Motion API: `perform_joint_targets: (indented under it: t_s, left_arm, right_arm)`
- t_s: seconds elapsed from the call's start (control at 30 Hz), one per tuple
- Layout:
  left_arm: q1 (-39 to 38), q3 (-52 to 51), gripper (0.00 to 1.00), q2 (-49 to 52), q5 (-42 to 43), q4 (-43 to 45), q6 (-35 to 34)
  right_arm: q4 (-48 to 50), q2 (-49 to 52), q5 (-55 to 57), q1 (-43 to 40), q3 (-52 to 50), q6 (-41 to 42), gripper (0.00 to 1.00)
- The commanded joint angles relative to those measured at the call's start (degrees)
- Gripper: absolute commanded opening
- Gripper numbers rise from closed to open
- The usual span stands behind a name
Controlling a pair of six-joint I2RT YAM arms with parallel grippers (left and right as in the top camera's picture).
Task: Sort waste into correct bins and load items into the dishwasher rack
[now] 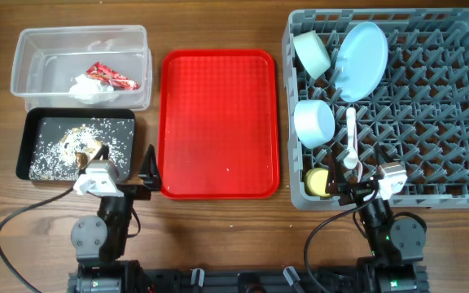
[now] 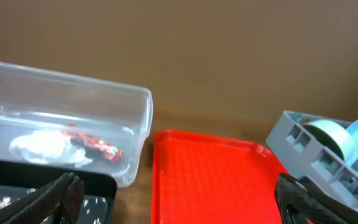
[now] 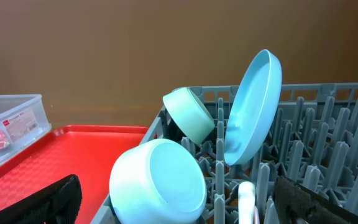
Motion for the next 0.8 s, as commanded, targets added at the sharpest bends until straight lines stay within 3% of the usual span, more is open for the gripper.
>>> perform_joint_targets:
  t_s: [0.0,0.23,0.77]
  left_arm:
    - [-0.6,-1.7,1.00,-3.3,-2.2,-2.6,0.7]
    - [-0.6,-3.8,1.00,-9.4,-2.2,-8.3,0.4]
    - [-0.6,-3.8,1.00,-9.2,-2.2,-8.1,0.3]
  right_arm:
    - [0.2,-0.7,-0.7,-0.2,-0.2,-0.4,1.00]
    - [0.2,-0.7,-0.7,-0.2,-0.2,-0.4,1.00]
    - [0.2,-0.7,-0.7,-0.2,-0.2,-0.4,1.00]
